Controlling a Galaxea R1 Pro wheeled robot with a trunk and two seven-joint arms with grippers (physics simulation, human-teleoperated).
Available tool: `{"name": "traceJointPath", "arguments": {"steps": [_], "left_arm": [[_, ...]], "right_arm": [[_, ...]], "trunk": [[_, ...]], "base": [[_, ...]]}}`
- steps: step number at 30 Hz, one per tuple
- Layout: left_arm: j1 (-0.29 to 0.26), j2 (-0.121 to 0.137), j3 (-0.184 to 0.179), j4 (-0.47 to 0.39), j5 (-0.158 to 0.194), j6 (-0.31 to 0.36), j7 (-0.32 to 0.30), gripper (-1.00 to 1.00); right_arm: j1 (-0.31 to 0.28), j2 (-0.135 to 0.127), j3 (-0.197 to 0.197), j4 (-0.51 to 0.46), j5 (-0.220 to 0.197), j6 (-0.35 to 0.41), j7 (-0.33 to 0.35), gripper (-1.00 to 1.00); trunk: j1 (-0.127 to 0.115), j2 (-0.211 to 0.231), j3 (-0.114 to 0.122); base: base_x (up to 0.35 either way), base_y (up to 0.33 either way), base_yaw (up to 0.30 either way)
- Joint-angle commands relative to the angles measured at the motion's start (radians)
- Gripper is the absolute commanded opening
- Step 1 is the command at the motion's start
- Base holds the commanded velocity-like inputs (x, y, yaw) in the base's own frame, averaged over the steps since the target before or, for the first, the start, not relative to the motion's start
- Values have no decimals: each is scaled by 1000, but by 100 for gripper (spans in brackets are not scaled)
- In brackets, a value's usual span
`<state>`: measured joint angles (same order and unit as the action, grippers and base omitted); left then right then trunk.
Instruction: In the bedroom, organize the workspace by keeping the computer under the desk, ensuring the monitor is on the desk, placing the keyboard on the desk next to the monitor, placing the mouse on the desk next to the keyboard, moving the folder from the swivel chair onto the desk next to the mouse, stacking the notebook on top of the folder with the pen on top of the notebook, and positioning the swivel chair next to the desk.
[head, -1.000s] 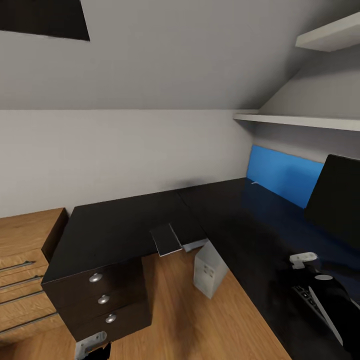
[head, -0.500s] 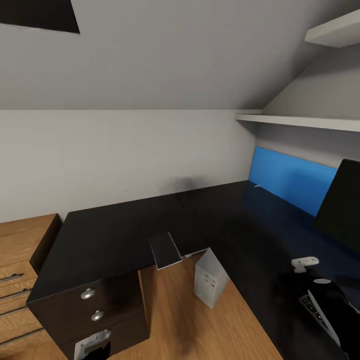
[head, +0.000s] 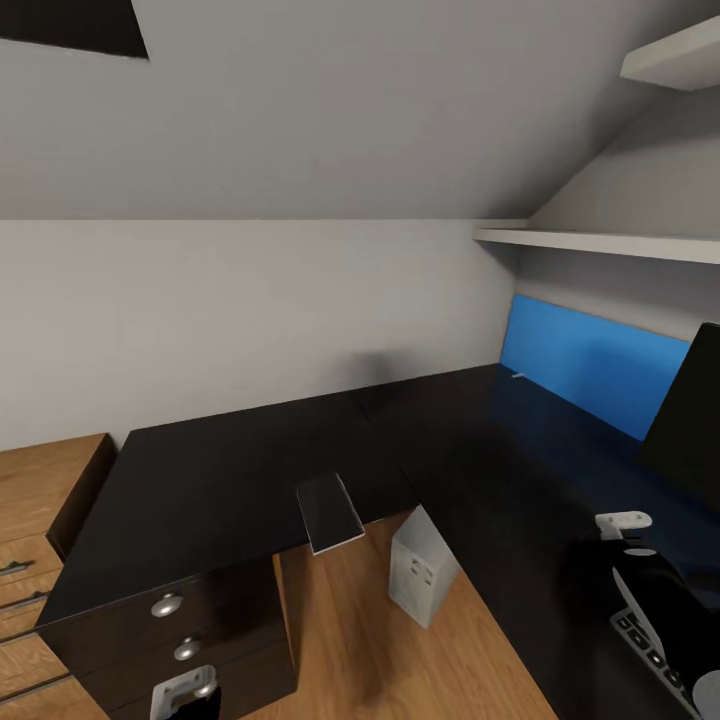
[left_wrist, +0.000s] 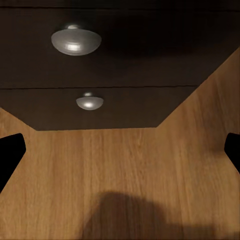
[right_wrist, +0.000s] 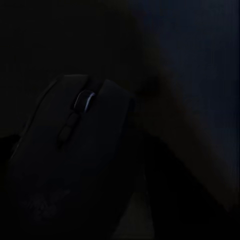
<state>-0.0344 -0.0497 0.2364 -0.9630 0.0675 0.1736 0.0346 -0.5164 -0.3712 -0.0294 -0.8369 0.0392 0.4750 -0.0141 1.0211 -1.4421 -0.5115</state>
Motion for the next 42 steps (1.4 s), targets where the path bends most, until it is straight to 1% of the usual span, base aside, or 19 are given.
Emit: {"name": "traceJointPath", "arguments": {"steps": [1, 11, 17, 28, 29, 31, 33, 35, 39, 41, 42], "left_arm": [[-1, 0, 1, -1, 6, 6, 2, 100], [-1, -1, 1, 1, 3, 6, 1, 100], [0, 0, 1, 1, 3, 6, 1, 100], [0, 0, 1, 1, 3, 6, 1, 100], [0, 1, 1, 1, 3, 6, 1, 100], [0, 1, 1, 1, 3, 6, 1, 100], [0, 1, 1, 1, 3, 6, 1, 100], [0, 1, 1, 1, 3, 6, 1, 100], [0, 0, 1, 3, 3, 6, 1, 100], [0, -1, 1, 8, 3, 6, 1, 100], [0, 0, 0, 12, 3, 6, 1, 100]], "right_arm": [[-5, 0, 0, 8, 0, 4, -7, -100], [-14, 0, 2, 22, 3, 7, -13, -100], [-14, 0, 4, 22, 14, 7, -14, -100], [-14, 0, 6, 22, 15, 8, -13, -100], [-14, 0, 7, 22, 15, 8, -13, 100], [-14, 0, 8, 22, 20, 8, -13, 100], [-14, 0, 7, 21, 38, 8, -12, 100], [-14, 0, 7, 20, 48, 8, -11, 100], [-14, 1, 6, 16, 52, 7, -11, 100], [-14, 6, 6, 14, 53, 7, -11, 100], [-14, 13, 5, 9, 54, 6, -11, 100]], "trunk": [[0, -1, -1], [0, -1, -1], [0, -1, -1], [0, -1, -1], [0, -1, -1], [0, -1, -1], [0, -1, -1], [0, -1, -1], [0, -1, -1], [0, -1, -1], [0, -1, -1]], "base": [[3, 0, 0], [0, 0, 0], [-137, 0, 0], [-9, 0, 0], [0, 0, 0], [0, 0, 0], [0, 0, 0], [0, 0, 0], [0, 0, 0], [0, 0, 0], [0, 0, 0]]}}
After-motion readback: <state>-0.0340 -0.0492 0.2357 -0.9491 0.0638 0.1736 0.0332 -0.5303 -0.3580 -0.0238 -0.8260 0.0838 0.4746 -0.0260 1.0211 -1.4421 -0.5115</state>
